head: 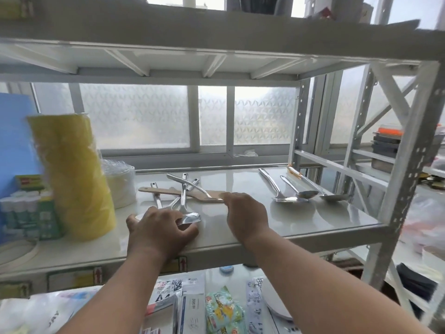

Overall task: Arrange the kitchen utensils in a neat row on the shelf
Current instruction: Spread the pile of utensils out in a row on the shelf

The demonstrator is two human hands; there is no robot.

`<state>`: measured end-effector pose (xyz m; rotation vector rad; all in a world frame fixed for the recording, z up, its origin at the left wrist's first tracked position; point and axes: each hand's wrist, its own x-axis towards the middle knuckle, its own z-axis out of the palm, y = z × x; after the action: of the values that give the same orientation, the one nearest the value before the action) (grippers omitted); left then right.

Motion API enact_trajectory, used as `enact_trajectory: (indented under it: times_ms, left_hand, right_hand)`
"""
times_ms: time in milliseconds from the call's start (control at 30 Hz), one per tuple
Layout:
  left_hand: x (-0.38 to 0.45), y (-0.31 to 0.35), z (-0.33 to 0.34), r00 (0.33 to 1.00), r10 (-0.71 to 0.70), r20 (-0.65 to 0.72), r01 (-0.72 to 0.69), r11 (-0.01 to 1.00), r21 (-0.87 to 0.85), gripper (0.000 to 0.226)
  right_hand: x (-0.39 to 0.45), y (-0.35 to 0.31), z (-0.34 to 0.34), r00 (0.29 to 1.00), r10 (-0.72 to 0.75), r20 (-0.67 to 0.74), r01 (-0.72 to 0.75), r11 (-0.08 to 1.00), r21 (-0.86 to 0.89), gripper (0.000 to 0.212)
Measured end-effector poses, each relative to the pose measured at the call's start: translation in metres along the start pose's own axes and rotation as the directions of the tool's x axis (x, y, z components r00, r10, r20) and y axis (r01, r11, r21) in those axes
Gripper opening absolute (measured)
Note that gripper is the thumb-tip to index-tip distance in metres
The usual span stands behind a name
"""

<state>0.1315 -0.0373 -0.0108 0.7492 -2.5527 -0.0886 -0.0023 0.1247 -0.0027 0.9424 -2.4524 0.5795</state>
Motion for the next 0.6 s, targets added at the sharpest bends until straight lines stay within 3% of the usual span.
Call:
enact_trajectory:
  times_ms: [167,300,467,600]
  left_hand:
    - [0.001,0.0,0.002,1.0,0.002,-0.02,-0.002,1.0,-0.003,0.055]
    - [0.003,-0.003,0.006,1.0,-0.023,-0.014,0.023,0.999,-0.023,0.063]
    - [0.003,-0.005,0.007,1.0,-0.015,-0.007,0.015,1.0,-0.025,0.059]
    - [0.002,-0.003,0.006,1.0,-0.016,-0.009,0.015,0.999,-0.032,0.052]
  right_hand:
    - [-0.006,0.026,-0.012,0.988,0.054,-0.143,-0.068,0.993,-0.093,0.062]
    - [-0.008,0.031,-0.016,0.988,0.114,-0.101,-0.129,0.979,-0.158,0.053]
    - [-0.01,0.038,-0.019,0.976,0.216,0.011,-0.215,0.975,-0.049,0.054]
    - [-0.009,0.041,-0.02,0.97,0.242,0.011,-0.243,0.967,0.075,0.055]
